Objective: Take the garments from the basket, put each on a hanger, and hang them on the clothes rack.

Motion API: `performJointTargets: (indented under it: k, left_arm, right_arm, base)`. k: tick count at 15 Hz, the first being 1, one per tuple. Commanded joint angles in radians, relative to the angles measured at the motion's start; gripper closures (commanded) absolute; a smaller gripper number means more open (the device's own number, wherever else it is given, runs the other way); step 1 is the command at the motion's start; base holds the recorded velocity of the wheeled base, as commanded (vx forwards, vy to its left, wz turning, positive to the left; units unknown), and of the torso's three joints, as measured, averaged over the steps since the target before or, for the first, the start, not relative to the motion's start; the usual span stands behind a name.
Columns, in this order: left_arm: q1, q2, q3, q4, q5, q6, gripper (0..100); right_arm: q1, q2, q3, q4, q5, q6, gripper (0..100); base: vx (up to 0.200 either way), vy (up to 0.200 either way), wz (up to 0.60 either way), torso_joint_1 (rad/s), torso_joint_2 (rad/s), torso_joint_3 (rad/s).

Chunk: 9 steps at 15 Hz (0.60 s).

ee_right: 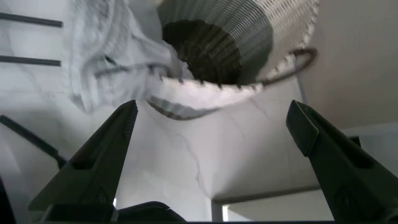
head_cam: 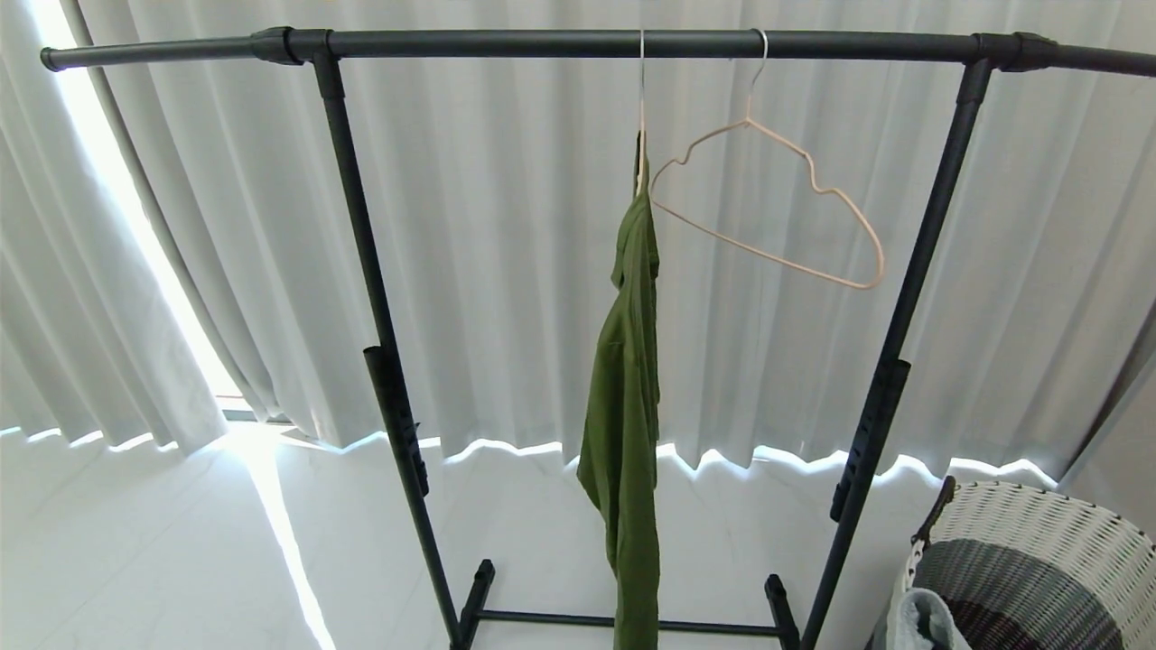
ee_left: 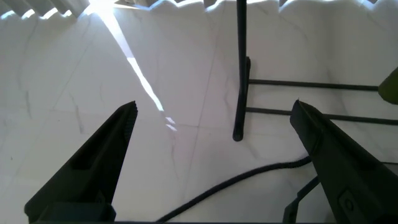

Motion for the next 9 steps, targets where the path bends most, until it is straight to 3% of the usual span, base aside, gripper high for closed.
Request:
performJointTargets:
  k: [1,3,5,9]
  left_arm:
    - [0.0,-0.014,0.0,0.0,0.0,0.0,0]
    - [-0.005,-0.03,0.0,0.0,0.0,0.008,0]
    - [-0.012,-0.037,0.0,0.0,0.0,0.009,0]
    - [-0.026,-0.061,0.0,0.0,0.0,0.009,0]
  right_arm:
    - [0.002,0.038,0.0,0.0,0.042,-0.003,0]
    - [0.002,0.129,-0.04,-0.004,0.161,-0.014,0]
    - [0.002,0.319,-0.118,-0.035,0.173,-0.072,0]
    - [0.003,0.769,-0.124,-0.414,0.179,-0.255,0]
  base:
    - [0.2,0.0,0.0,0.012,0.01,0.002]
    - [0.0,0.0,0.0,0.0,0.0,0.0]
    - [0.0,0.0,0.0,0.0,0.0,0.0]
    - [0.0,0.0,0.0,0.0,0.0,0.0]
